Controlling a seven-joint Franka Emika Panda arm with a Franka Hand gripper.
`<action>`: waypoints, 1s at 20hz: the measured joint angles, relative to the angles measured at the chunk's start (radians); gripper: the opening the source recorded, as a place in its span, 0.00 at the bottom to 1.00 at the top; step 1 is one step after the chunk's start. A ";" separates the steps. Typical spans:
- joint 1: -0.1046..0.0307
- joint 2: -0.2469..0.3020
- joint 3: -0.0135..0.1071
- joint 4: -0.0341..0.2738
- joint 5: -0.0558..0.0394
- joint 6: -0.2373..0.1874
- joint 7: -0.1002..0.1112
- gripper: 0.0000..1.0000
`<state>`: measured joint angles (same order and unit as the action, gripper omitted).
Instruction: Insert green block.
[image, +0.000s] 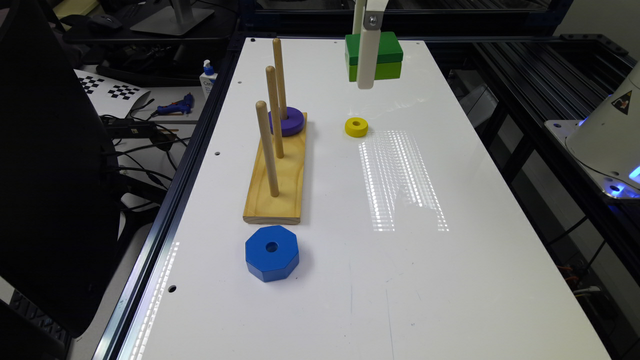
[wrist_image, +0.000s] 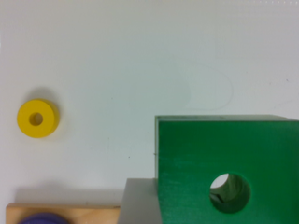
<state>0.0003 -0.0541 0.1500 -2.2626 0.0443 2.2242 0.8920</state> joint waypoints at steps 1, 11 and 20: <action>0.000 0.000 0.000 0.000 0.0000 0.000 0.000 0.00; -0.002 0.004 0.000 0.007 0.0000 0.015 0.000 0.00; -0.001 0.107 0.001 0.114 -0.0028 0.028 0.000 0.00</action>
<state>-0.0005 0.0530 0.1506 -2.1488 0.0415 2.2521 0.8920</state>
